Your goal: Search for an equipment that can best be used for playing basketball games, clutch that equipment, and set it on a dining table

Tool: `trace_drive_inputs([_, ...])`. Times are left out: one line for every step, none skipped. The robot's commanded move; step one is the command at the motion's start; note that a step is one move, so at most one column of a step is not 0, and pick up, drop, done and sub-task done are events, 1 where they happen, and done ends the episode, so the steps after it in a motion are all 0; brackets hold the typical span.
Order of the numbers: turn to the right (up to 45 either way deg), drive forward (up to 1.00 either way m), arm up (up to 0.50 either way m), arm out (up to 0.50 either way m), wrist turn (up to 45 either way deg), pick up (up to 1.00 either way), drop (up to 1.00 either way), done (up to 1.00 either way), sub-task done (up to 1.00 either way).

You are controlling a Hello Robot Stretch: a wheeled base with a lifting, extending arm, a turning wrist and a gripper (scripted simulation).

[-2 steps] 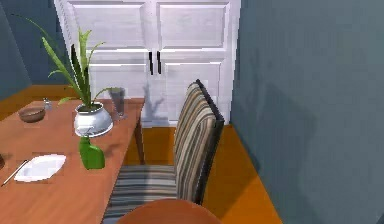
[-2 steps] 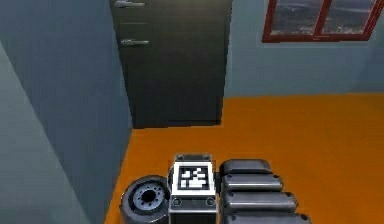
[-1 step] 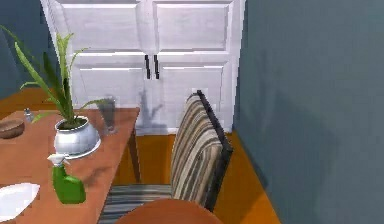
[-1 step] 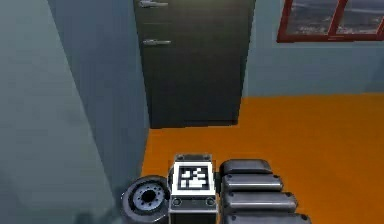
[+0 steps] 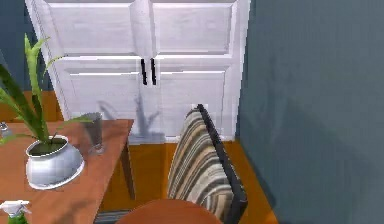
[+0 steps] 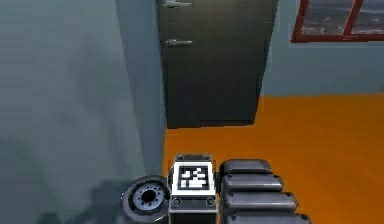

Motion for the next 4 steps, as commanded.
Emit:
trace_drive_inputs([-45.0, 0.00, 0.00, 0.00, 0.0, 0.00, 0.00, 0.00, 0.00])
trace_drive_inputs([-45.0, 0.00, 0.00, 0.00, 0.0, 0.00, 0.00, 0.00, 0.00])
trace_drive_inputs([-45.0, 0.00, 0.00, 0.00, 0.0, 0.00, 0.00, 0.00, 0.00])
trace_drive_inputs([-9.0, 0.00, 0.00, 0.00, 0.0, 0.00, 0.00, 0.00, 0.00])
